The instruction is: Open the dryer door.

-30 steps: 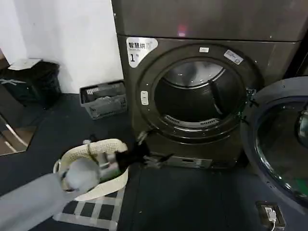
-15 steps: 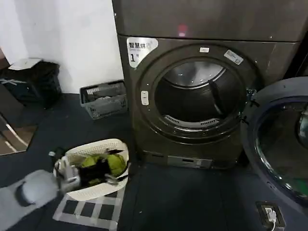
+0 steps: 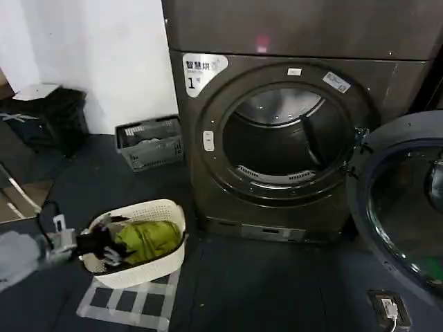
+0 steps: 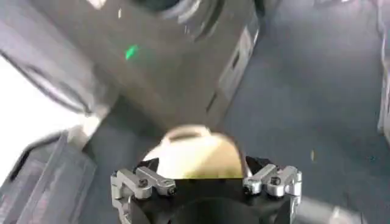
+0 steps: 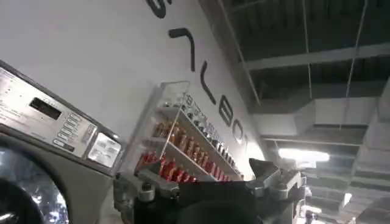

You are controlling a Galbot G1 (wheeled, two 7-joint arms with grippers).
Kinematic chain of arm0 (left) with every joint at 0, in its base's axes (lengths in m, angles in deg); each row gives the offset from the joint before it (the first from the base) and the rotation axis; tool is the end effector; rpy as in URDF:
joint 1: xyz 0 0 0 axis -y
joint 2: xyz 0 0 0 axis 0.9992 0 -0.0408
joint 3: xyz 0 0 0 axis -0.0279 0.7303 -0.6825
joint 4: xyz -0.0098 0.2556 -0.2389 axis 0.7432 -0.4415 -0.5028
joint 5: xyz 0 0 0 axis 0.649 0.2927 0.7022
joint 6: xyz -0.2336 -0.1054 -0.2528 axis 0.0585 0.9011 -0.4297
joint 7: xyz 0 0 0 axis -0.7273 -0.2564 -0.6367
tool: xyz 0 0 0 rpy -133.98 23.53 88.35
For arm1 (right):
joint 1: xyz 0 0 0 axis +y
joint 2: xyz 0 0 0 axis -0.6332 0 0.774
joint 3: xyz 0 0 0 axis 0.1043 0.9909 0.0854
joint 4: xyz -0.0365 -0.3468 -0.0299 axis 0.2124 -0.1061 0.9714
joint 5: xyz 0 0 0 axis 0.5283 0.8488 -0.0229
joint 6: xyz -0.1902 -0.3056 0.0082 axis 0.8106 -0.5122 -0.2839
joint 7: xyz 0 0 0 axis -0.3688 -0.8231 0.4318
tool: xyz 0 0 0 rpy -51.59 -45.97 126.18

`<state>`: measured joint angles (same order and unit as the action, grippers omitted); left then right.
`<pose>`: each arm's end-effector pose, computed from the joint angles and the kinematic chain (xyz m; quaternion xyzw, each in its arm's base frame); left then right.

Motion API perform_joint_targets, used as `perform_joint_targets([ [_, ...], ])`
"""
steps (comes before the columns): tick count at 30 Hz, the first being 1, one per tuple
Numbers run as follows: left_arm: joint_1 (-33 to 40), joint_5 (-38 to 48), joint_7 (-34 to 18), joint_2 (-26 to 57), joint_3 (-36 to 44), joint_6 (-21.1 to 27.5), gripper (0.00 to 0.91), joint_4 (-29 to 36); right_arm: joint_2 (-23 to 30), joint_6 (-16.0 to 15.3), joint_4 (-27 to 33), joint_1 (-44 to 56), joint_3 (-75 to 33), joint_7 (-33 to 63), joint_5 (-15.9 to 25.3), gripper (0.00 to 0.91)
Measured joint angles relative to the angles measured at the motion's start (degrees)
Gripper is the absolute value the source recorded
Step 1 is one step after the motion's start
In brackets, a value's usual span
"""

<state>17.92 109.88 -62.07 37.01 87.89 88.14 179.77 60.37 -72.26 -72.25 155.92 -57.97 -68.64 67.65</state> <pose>0.3258 0.2253 -0.1569 -0.4017 -0.7937 -0.4091 0.2034 -0.0425 -0.4599 -0.0003 0.5039 0.8012 -0.2813 0.1582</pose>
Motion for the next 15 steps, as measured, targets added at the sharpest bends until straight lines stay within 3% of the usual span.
perform_joint_targets([
  [5,-1.09,-3.99,3.63,1.45,-1.16,2.31,0.907,-2.12,-0.02,0.09,0.21,0.07,-0.01,-0.2,0.02,0.907],
  [15,-1.57,-8.17,5.43,1.9,-1.21,0.51,0.907,-7.97,-0.12,0.32,0.55,-0.27,0.32,-0.39,0.0,0.907],
])
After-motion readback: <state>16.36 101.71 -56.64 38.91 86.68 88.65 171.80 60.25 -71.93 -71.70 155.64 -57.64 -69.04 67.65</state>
